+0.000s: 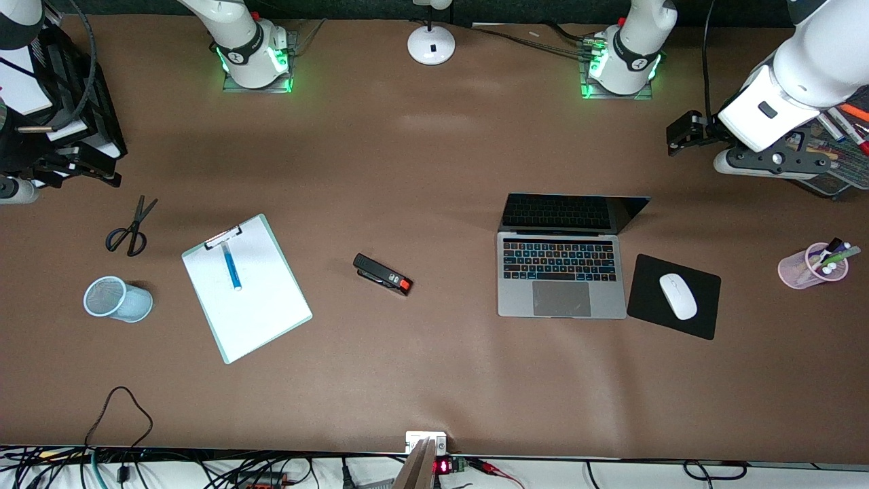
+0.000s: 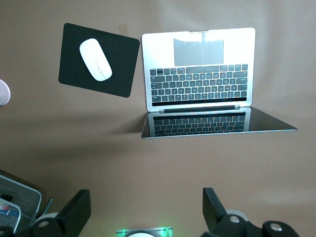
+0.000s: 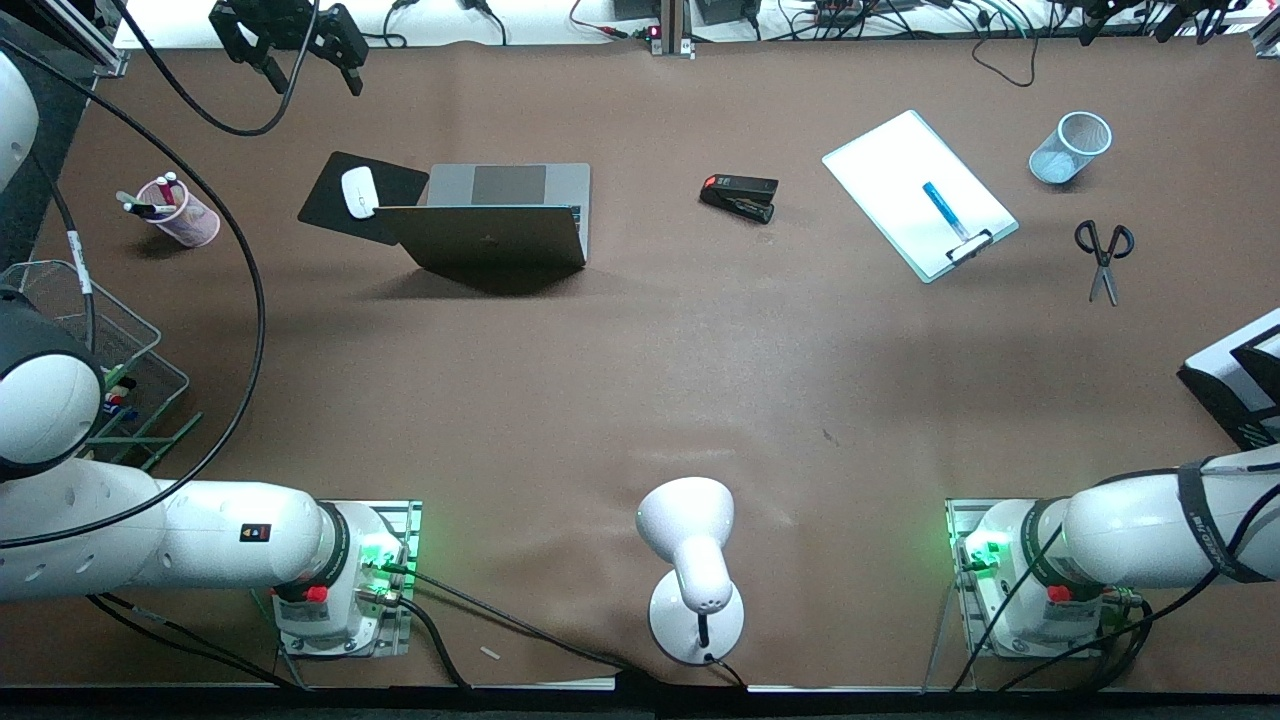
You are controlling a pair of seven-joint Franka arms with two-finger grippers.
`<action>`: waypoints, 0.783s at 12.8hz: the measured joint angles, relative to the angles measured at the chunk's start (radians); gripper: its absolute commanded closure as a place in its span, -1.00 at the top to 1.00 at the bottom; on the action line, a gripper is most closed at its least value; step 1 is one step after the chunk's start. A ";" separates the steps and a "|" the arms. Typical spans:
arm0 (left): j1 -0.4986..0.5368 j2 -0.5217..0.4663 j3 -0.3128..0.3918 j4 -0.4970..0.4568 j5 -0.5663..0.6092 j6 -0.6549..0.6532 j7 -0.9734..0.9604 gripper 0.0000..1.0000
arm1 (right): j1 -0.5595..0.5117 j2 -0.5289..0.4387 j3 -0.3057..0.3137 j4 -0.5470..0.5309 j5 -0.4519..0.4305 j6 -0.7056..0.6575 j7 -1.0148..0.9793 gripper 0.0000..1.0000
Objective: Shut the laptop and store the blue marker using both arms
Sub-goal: 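Move the right gripper toward the clipboard while the left gripper moves toward the laptop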
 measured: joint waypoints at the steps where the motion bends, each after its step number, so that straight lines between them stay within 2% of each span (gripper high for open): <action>1: 0.001 0.000 0.000 0.000 0.000 0.001 0.000 1.00 | 0.000 0.000 0.000 0.000 0.000 -0.001 0.000 1.00; 10: 0.010 -0.009 0.004 0.023 0.017 0.062 0.001 1.00 | 0.000 0.013 0.000 -0.002 0.000 -0.006 0.000 1.00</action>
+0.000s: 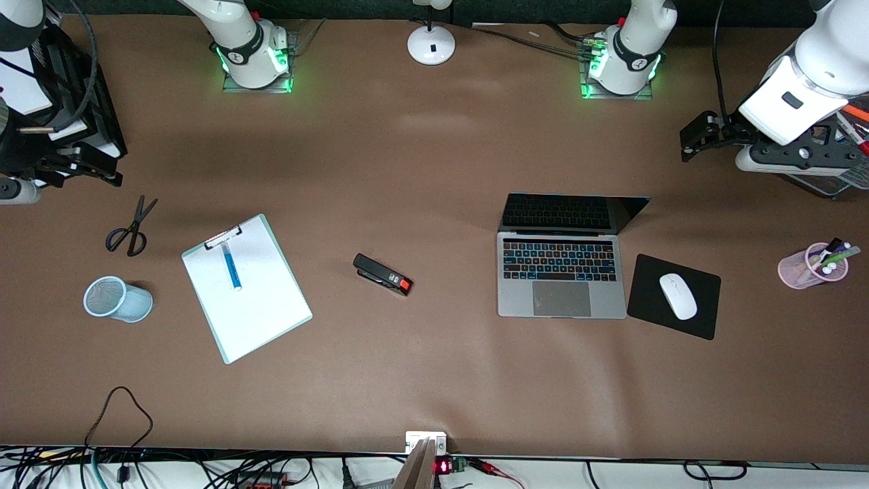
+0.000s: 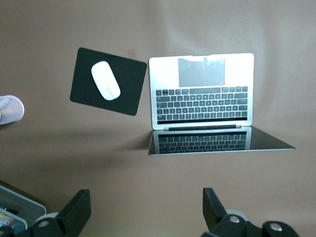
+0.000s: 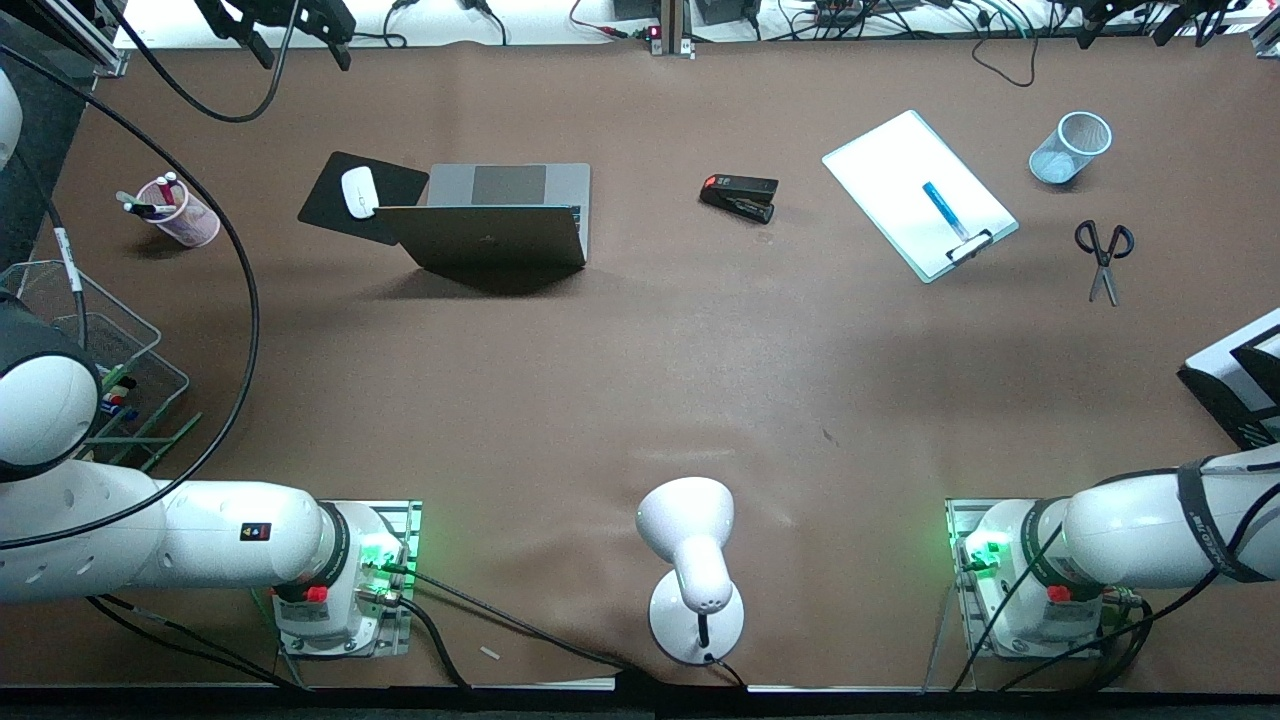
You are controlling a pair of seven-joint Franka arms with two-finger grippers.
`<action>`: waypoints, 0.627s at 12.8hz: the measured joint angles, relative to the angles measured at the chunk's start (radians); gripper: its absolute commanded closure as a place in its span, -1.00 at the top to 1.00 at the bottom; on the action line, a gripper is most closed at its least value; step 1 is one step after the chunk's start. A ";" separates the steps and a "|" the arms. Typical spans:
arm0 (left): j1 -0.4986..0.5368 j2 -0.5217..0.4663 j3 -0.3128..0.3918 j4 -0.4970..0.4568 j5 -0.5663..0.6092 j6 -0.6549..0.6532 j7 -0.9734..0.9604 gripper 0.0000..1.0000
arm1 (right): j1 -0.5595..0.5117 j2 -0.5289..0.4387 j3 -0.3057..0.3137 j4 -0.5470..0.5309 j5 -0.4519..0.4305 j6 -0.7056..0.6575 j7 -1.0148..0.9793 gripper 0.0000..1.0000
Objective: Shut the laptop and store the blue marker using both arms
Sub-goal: 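Move the right gripper toward the clipboard while the left gripper moves toward the laptop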
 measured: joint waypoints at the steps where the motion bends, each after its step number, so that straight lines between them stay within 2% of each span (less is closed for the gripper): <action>1: 0.000 0.000 0.000 0.000 0.000 0.003 0.000 1.00 | 0.000 0.011 0.000 -0.001 0.000 0.000 0.000 1.00; 4: 0.000 0.000 -0.001 -0.005 0.000 0.003 0.000 1.00 | -0.006 0.058 -0.001 -0.001 0.000 0.007 0.000 1.00; 8: -0.010 0.017 -0.019 -0.066 -0.001 0.004 -0.001 1.00 | -0.003 0.128 0.000 -0.002 0.000 0.076 -0.032 1.00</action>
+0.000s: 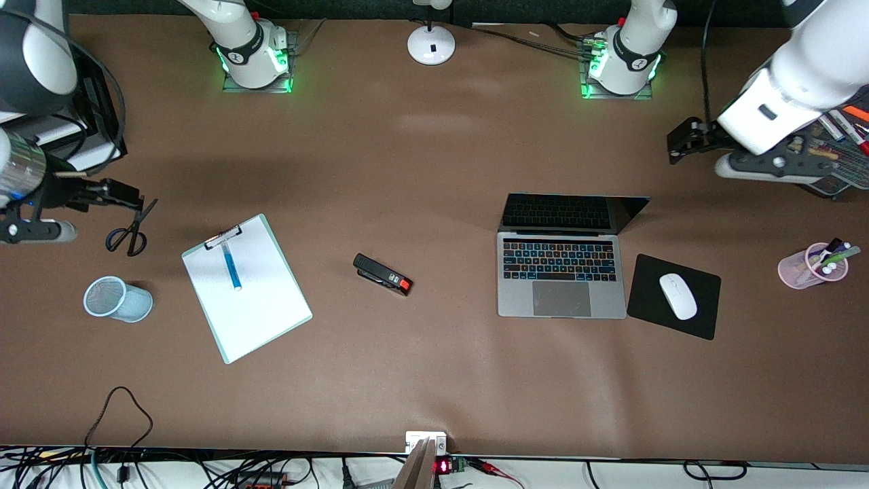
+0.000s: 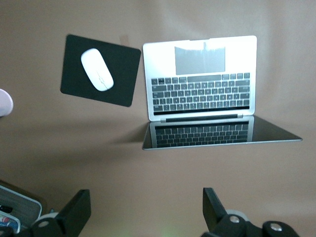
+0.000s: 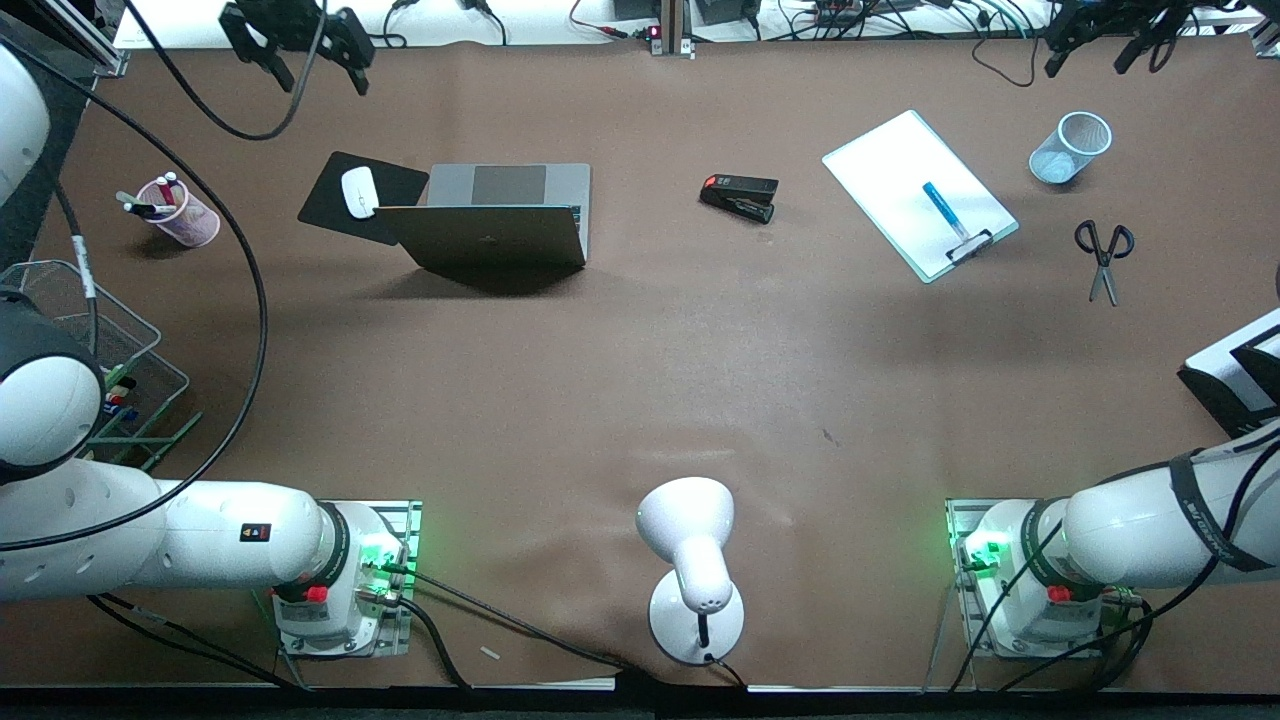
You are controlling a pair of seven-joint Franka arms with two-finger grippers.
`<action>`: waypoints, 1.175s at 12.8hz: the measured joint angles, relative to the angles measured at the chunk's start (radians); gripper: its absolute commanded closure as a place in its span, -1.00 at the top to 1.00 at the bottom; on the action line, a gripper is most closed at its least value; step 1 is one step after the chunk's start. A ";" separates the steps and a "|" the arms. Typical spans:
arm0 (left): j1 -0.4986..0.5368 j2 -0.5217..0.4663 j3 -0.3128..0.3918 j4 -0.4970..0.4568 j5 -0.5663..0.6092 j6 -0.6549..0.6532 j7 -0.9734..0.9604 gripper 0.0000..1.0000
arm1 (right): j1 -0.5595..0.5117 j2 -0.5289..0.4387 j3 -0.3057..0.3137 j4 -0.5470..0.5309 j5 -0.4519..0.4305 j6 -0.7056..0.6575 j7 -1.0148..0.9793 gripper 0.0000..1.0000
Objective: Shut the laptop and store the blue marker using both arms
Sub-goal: 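Move the right gripper toward the clipboard while the left gripper moves toward the laptop, then lower the right gripper over the blue marker while the left gripper reaches the lid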
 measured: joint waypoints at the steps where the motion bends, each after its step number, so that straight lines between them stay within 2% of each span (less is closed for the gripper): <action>1: -0.001 0.011 -0.006 -0.011 -0.001 0.000 0.000 1.00 | 0.006 0.020 0.000 0.000 0.000 0.024 -0.011 1.00; 6: -0.010 0.052 -0.124 -0.130 -0.005 0.008 -0.124 1.00 | 0.022 0.160 0.004 -0.004 0.001 0.103 -0.030 1.00; 8: -0.014 0.065 -0.160 -0.180 -0.005 0.055 -0.189 1.00 | 0.025 0.223 0.004 -0.004 0.001 0.150 -0.067 1.00; 12: -0.016 0.085 -0.185 -0.302 -0.005 0.175 -0.291 1.00 | 0.046 0.316 0.006 -0.003 0.001 0.243 -0.087 1.00; 15: -0.021 0.118 -0.209 -0.320 -0.005 0.204 -0.380 1.00 | 0.065 0.382 0.007 -0.003 0.000 0.313 -0.105 1.00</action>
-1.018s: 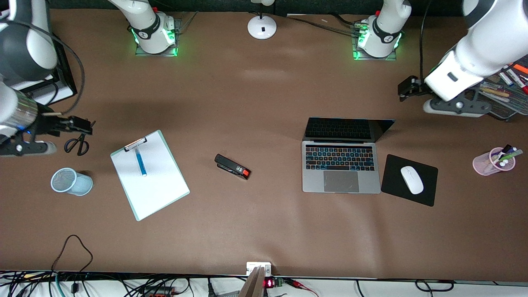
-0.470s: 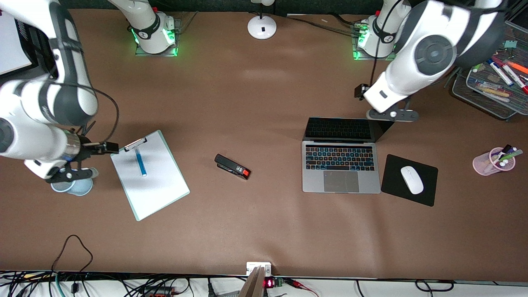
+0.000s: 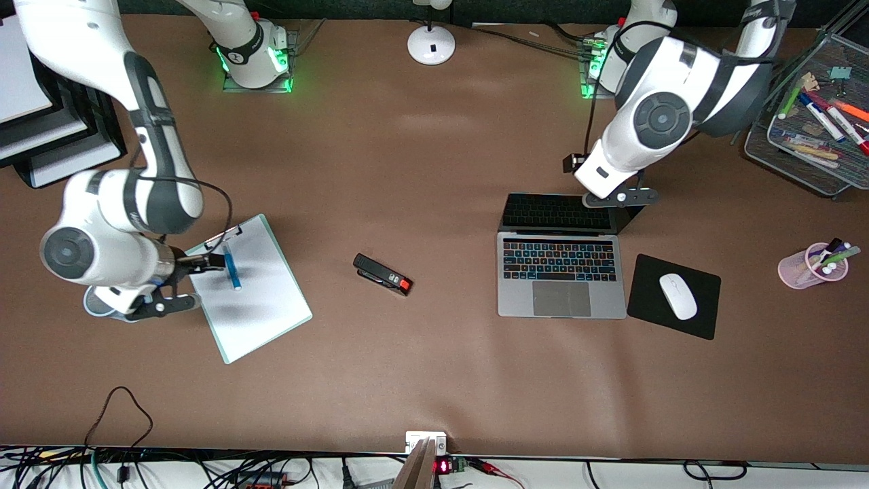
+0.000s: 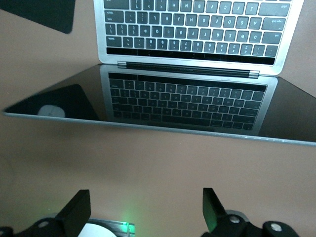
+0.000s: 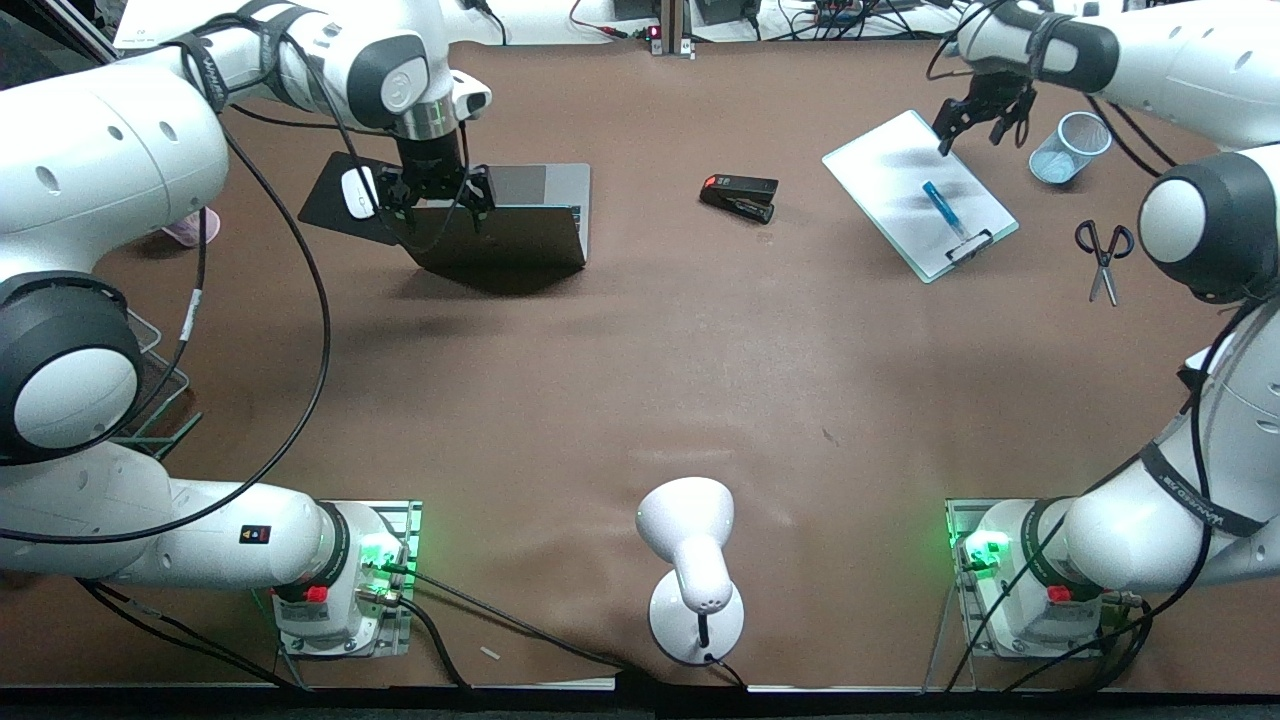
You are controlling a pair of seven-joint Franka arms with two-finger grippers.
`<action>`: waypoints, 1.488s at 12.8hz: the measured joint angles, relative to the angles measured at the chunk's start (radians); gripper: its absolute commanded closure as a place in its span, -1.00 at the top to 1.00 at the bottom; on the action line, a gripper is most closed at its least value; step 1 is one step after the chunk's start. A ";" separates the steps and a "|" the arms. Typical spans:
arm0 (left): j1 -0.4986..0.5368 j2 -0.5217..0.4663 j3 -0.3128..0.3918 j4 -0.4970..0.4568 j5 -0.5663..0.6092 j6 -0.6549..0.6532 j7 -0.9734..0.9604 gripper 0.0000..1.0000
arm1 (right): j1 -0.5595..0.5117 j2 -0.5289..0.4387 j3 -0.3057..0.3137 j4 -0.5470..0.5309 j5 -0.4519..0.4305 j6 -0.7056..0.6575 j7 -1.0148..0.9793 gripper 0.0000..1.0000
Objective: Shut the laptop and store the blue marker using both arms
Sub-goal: 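Lower the right gripper over the blue marker while the left gripper reaches the lid, then close the right gripper on the marker while the left gripper pushes the lid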
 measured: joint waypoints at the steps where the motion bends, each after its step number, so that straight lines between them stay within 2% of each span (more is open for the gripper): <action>1: -0.002 0.010 -0.003 0.000 0.000 0.015 -0.010 1.00 | 0.000 0.020 0.000 0.000 0.000 0.017 -0.018 1.00; 7: -0.002 0.106 -0.004 0.007 0.000 0.188 -0.013 1.00 | -0.001 0.106 -0.001 0.001 0.000 0.079 -0.186 1.00; 10: 0.002 0.162 -0.003 0.076 0.000 0.200 -0.013 1.00 | 0.000 0.123 -0.001 0.001 0.000 0.103 -0.211 0.92; 14: 0.006 0.239 -0.002 0.168 0.003 0.203 -0.012 1.00 | 0.007 0.130 0.000 0.001 0.001 0.119 -0.215 0.91; 15: 0.007 0.256 -0.001 0.191 0.007 0.210 -0.012 1.00 | 0.007 0.133 0.000 0.001 0.002 0.130 -0.215 0.88; 19: 0.007 0.311 0.005 0.234 0.011 0.318 -0.012 1.00 | 0.007 0.152 0.000 0.001 0.007 0.154 -0.214 0.45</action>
